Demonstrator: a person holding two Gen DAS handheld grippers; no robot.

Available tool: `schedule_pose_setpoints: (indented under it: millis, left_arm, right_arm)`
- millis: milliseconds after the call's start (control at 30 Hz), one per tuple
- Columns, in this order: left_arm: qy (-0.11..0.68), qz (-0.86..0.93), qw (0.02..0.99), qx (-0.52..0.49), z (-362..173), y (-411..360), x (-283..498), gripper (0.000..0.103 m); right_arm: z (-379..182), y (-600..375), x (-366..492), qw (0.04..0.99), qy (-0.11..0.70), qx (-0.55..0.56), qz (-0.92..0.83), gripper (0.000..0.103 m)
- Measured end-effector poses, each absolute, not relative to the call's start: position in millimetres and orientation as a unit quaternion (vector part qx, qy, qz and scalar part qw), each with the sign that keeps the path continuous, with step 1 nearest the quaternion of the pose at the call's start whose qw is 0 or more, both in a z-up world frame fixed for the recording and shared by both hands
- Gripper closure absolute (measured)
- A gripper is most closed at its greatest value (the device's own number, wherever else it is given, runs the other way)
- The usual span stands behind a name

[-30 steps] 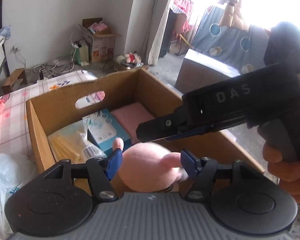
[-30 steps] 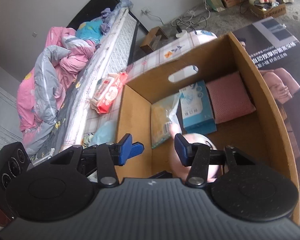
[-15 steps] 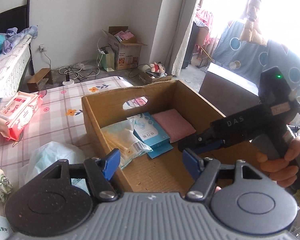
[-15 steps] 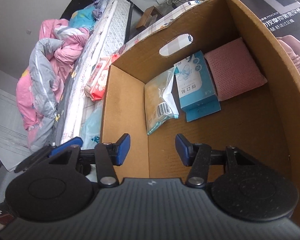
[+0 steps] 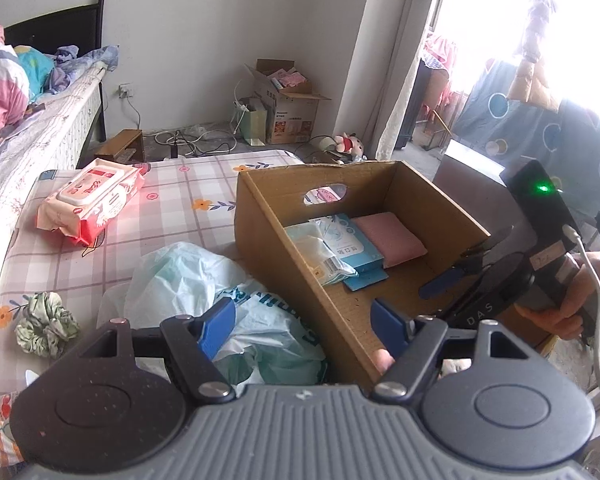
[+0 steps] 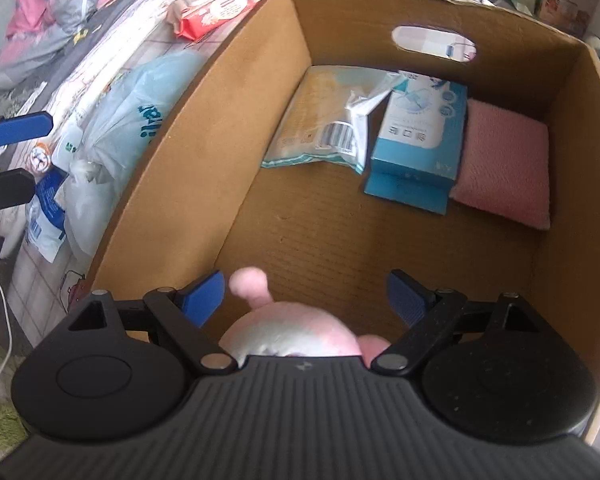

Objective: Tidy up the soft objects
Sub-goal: 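Carry the plush toy in the right gripper over the cardboard box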

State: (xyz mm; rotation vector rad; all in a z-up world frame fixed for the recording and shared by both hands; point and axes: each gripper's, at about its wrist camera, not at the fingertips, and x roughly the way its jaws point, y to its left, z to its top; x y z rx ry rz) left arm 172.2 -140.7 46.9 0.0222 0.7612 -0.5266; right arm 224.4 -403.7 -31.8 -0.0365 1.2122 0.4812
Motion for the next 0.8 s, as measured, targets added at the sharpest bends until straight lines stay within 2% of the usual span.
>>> schedule_pose_setpoints:
  millis: [133,167,233,367,567,800]
  left_arm:
    - [0.37,-0.245,0.896,0.004,44,-130,174,0.027]
    - [0.371,-0.243,0.896,0.002,43,-128,174,0.027]
    - [0.374,-0.241,0.895,-0.002,41,-124,176,0.027]
    - [0.378,-0.242,0.894,-0.006,37,-122,177,0.027]
    - [0.378,-0.246,0.892,-0.006,36,-121,179,0.027]
    - [0.384,-0.243,0.891,-0.013,32,-120,182,0.027]
  right_arm:
    - [-38,-372,228,0.775,0.568,-0.069,0.267,0.018]
    - [-43,-363,228,0.768,0.573,-0.083,0.275,0.021]
    - [-50,-352,229,0.754,0.585,-0.103,0.28,0.031]
    - [-68,-349,237,0.742,0.61,-0.1,0.259,0.059]
    - [-71,-368,248,0.755,0.618,-0.059,0.212,0.082]
    - [-47,-381,246,0.79,0.581,-0.03,0.196,0.088]
